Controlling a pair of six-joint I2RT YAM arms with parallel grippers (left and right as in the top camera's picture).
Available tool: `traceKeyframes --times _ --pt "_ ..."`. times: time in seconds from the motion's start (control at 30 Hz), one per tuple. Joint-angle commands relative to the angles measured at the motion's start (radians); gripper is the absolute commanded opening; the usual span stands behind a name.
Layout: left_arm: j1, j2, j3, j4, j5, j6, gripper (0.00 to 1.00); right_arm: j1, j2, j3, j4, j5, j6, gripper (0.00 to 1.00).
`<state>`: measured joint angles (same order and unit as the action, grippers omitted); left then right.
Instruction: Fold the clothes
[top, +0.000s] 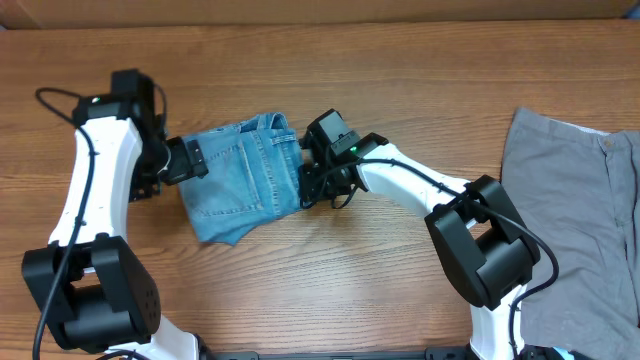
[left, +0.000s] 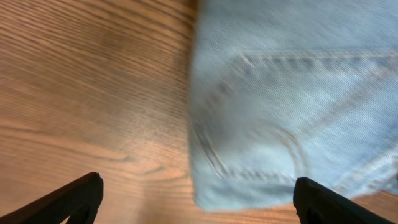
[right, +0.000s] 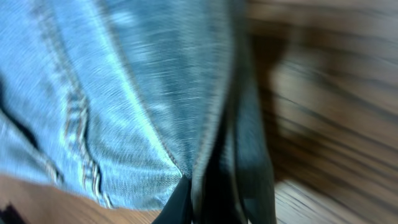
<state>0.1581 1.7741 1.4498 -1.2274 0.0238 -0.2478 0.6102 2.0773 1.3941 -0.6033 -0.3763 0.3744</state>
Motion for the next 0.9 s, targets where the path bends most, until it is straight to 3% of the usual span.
traceKeyframes --times 0.0,0.07,0.1,0.17,0.47,0.5,0.53,0.57,0.6,0.87 --pt "0.037 -0.001 -0.100 0.068 0.144 0.090 1.00 -0.060 0.018 0.000 -0.039 0.130 0.101 0.04" --pt "0.045 0.000 -0.184 0.168 0.240 0.113 1.00 -0.073 0.018 0.000 -0.038 0.072 0.072 0.16" --pt "0.045 0.000 -0.222 0.215 0.278 0.119 1.00 -0.075 0.018 0.000 -0.034 0.043 0.053 0.28" --pt "0.043 0.001 -0.296 0.307 0.354 0.122 1.00 -0.075 0.018 0.000 -0.032 0.007 0.033 0.42" --pt "0.037 0.071 -0.587 0.717 0.583 0.026 0.99 -0.075 0.018 0.000 -0.034 -0.022 0.014 0.47" --pt "0.037 0.076 -0.597 0.745 0.611 0.026 0.89 -0.075 0.018 0.000 -0.035 -0.023 0.014 0.47" --pt "0.037 0.079 -0.604 0.769 0.655 0.026 0.43 -0.075 0.017 0.000 -0.038 -0.022 0.014 0.47" --pt "0.037 0.079 -0.603 0.776 0.676 0.027 0.16 -0.075 0.015 0.001 -0.042 -0.024 0.014 0.47" --pt "0.038 0.079 -0.603 0.785 0.694 0.027 0.04 -0.078 0.010 0.001 -0.051 -0.027 0.014 0.47" --pt "0.042 0.068 -0.538 0.790 0.803 0.039 0.04 -0.147 -0.122 0.003 -0.132 -0.026 -0.032 0.46"
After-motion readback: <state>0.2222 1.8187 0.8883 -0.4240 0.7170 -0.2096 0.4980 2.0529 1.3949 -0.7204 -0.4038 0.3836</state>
